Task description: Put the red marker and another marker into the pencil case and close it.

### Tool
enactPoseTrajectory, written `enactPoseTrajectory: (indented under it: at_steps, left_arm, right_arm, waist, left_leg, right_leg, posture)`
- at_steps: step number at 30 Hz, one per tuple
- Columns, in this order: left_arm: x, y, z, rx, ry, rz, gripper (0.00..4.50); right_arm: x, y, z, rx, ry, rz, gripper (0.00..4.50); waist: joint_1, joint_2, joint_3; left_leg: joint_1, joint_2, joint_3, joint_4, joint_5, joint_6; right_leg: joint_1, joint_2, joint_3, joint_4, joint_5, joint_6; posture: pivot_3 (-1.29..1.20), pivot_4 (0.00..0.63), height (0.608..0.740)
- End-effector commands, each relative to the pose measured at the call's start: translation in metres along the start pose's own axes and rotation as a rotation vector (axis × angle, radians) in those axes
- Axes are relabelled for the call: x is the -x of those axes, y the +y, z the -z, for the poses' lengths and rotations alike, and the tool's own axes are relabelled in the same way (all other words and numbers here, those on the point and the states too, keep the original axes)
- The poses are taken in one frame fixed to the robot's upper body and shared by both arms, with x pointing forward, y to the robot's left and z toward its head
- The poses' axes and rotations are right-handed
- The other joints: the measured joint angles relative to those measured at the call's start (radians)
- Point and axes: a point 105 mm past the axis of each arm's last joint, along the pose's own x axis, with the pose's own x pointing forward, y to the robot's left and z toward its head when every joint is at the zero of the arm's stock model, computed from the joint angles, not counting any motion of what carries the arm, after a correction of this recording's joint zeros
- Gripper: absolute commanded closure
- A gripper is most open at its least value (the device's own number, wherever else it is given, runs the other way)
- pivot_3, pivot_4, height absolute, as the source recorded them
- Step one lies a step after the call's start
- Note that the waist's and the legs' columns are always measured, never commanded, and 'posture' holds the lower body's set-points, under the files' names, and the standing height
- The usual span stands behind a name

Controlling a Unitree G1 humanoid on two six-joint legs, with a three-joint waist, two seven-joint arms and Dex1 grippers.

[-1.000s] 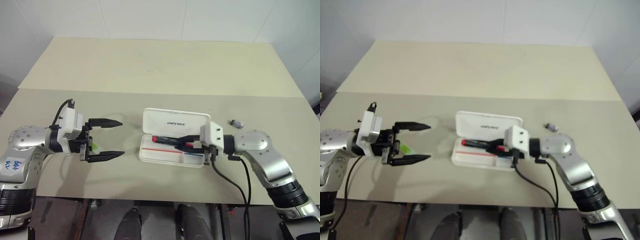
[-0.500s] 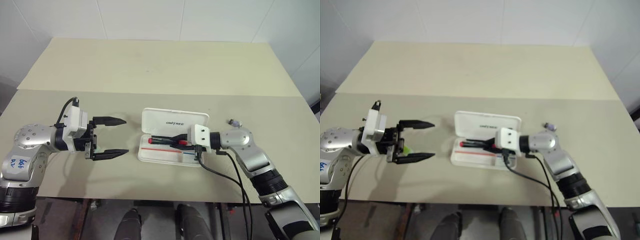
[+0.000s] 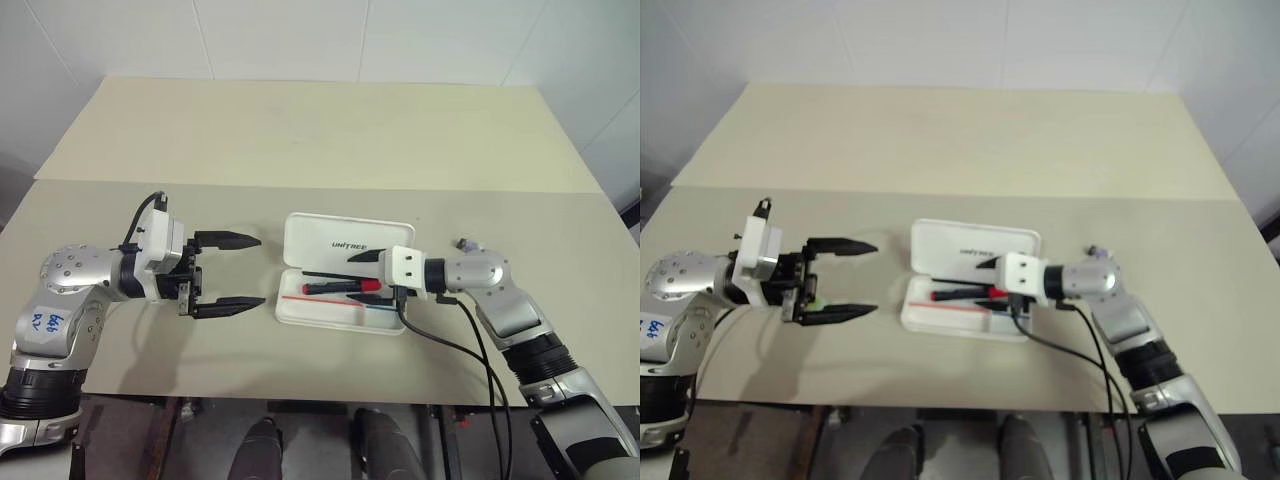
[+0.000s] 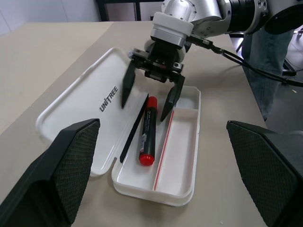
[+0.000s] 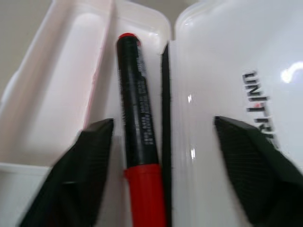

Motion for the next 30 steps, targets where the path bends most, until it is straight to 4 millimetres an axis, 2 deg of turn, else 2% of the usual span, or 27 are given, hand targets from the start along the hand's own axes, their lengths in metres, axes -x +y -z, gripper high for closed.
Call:
enactPoseTrajectory:
  at_steps: [1, 8, 12, 17, 21, 25, 27, 30]
  left_arm:
    - [-0.002, 0.001, -0.009, -0.054, -0.011, 0.005, 0.00]
    - [-0.002, -0.001, -0.008, -0.052, -0.014, 0.007, 0.00]
    - [-0.002, -0.002, -0.007, -0.051, -0.014, 0.007, 0.00]
    - [0.003, -0.002, -0.003, -0.036, -0.008, -0.061, 0.00]
    - [0.010, 0.002, 0.001, 0.003, -0.029, -0.273, 0.00]
    - [0.018, 0.000, 0.010, 0.063, -0.060, -0.572, 0.00]
    - [0.023, 0.005, 0.012, 0.079, -0.062, -0.702, 0.00]
    - [0.038, 0.015, 0.020, 0.139, -0.080, -0.990, 0.00]
  right_arm:
    - [0.000, -0.001, -0.018, 0.022, -0.060, 0.005, 0.02]
    - [0.008, -0.007, -0.051, -0.087, -0.228, 0.071, 0.02]
    - [0.021, 0.002, -0.078, -0.164, -0.380, 0.051, 0.02]
    - [0.042, 0.012, -0.093, -0.227, -0.426, 0.046, 0.02]
    - [0.065, 0.018, -0.104, -0.267, -0.428, 0.069, 0.02]
    - [0.097, -0.002, -0.090, -0.262, -0.331, 0.175, 0.02]
    - [0.101, -0.006, -0.084, -0.262, -0.305, 0.195, 0.02]
    - [0.101, -0.010, -0.082, -0.240, -0.289, 0.205, 0.02]
  waist:
    - [0.000, 0.000, 0.000]
    - [0.001, 0.000, 0.000]
    - [0.002, 0.000, 0.000]
    - [0.003, 0.000, 0.000]
    - [0.004, 0.000, 0.000]
    - [0.004, -0.001, 0.000]
    - [0.006, -0.001, -0.001]
    - [0.007, -0.002, -0.001]
  left_leg:
    - [0.000, 0.000, 0.000, 0.000, 0.000, 0.000]
    - [0.000, 0.000, 0.000, 0.000, 0.000, 0.000]
    - [0.000, 0.000, 0.000, 0.000, 0.000, -0.001]
    - [0.000, 0.000, 0.000, 0.000, 0.000, 0.000]
    - [0.000, 0.000, -0.001, 0.000, 0.000, 0.000]
    - [0.000, 0.000, 0.000, 0.001, 0.000, 0.000]
    - [0.000, 0.000, 0.000, 0.002, 0.000, 0.000]
    - [0.001, 0.000, -0.001, 0.006, 0.000, 0.001]
  right_leg:
    - [0.000, 0.000, 0.000, 0.000, 0.000, 0.000]
    - [0.000, 0.000, 0.000, 0.001, 0.000, 0.000]
    - [0.000, 0.000, 0.000, 0.001, 0.000, 0.000]
    - [0.000, 0.000, 0.000, 0.001, 0.000, 0.000]
    - [0.000, 0.000, 0.000, 0.001, 0.000, 0.000]
    - [0.001, -0.001, 0.001, 0.000, 0.000, 0.000]
    - [0.001, 0.000, 0.001, 0.001, 0.000, 0.000]
    - [0.002, 0.001, 0.001, 0.002, 0.001, 0.000]
  posture:
    - [0.00, 0.150, 0.740]
    - [0.00, 0.150, 0.740]
    - [0.00, 0.150, 0.740]
    - [0.00, 0.150, 0.740]
    - [0.00, 0.150, 0.740]
    - [0.00, 0.150, 0.740]
    - [0.00, 0.150, 0.740]
    - [0.00, 0.150, 0.740]
